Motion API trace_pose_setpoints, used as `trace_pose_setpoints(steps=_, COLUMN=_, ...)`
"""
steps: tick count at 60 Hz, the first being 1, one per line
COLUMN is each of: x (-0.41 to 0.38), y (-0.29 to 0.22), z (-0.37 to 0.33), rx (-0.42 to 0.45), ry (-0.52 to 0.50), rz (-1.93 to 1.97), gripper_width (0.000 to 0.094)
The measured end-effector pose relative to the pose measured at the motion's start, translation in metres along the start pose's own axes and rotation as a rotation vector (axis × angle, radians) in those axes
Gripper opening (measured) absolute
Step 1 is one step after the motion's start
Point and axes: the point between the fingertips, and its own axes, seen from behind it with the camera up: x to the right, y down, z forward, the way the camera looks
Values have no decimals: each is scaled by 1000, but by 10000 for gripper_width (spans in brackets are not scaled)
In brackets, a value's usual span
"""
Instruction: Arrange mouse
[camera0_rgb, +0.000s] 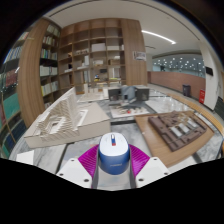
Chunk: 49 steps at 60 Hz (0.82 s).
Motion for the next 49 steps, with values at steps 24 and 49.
trace_pose_setpoints(steps=24, x=-82, y=117, z=91, rx=-294, ry=-18, rz=-75, gripper_width=534)
trace_pose_setpoints(steps=49, x=-76, y=90, z=-72, rx=-224, ry=-156, rz=65, gripper_width=835)
